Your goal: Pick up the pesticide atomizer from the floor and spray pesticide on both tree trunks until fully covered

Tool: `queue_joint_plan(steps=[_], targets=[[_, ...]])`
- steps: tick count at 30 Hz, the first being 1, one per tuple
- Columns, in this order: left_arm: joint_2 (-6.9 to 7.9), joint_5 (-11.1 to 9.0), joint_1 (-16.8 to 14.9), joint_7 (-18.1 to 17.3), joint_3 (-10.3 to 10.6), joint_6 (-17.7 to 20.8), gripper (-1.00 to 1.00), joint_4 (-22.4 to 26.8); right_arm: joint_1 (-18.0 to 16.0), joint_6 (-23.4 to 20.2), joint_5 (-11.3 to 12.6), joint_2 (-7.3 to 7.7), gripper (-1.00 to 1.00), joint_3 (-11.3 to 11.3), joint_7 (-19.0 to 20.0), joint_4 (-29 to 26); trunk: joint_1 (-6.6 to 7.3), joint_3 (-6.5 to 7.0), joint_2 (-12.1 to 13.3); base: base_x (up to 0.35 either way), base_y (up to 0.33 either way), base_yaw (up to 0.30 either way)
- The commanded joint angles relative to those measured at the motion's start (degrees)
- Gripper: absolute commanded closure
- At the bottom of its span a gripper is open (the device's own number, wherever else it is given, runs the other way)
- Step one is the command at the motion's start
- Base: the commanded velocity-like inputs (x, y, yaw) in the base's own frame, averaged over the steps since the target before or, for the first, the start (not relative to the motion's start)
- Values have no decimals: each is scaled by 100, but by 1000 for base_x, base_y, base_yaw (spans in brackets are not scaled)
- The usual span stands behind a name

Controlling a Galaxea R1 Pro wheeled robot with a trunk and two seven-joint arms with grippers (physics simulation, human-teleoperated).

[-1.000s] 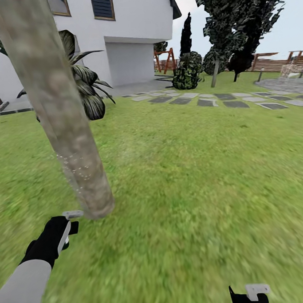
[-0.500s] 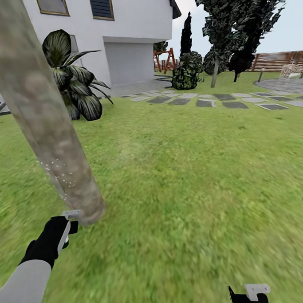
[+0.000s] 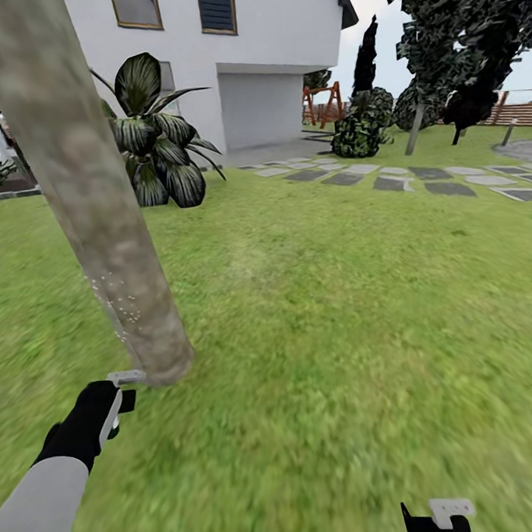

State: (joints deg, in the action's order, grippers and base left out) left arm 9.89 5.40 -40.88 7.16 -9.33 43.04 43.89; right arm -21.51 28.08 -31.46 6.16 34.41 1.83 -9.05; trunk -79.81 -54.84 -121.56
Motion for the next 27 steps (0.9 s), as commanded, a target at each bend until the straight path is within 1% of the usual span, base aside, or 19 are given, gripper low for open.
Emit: queue_joint_plan(steps=[1,9,15,16,18,21,25,27], targets=[[-20,62,-7,-22,-13,30,100,1,-3,22,-36,0,-100,49,19,3,-1,-5,-2,163,-281,185],[-31,58,-1,-22,-15,16,100,4,-5,22,-36,0,-100,49,19,1,-1,-5,-2,215,-275,33],[24,58,-2,-22,-10,19,100,5,-2,22,-36,0,-100,49,22,0,-1,-5,-2,227,-273,4],[12,58,-4,-22,-38,15,100,7,-2,22,-36,0,-100,49,21,0,-1,-5,-2,200,-273,111],[1,64,-1,-22,-65,12,100,12,-2,22,-36,0,-100,49,20,0,-1,-5,-2,188,-276,203],[38,71,-3,-22,-85,11,100,20,-5,22,-36,0,-100,49,19,1,-1,-5,-2,177,-281,261],[47,88,-4,-22,-300,4,100,22,-3,22,-36,0,-100,49,19,2,-1,-5,-2,170,-284,275],[48,98,-2,-22,-335,3,100,23,-2,22,-36,0,-100,49,19,0,-1,-5,-2,159,-286,276]])
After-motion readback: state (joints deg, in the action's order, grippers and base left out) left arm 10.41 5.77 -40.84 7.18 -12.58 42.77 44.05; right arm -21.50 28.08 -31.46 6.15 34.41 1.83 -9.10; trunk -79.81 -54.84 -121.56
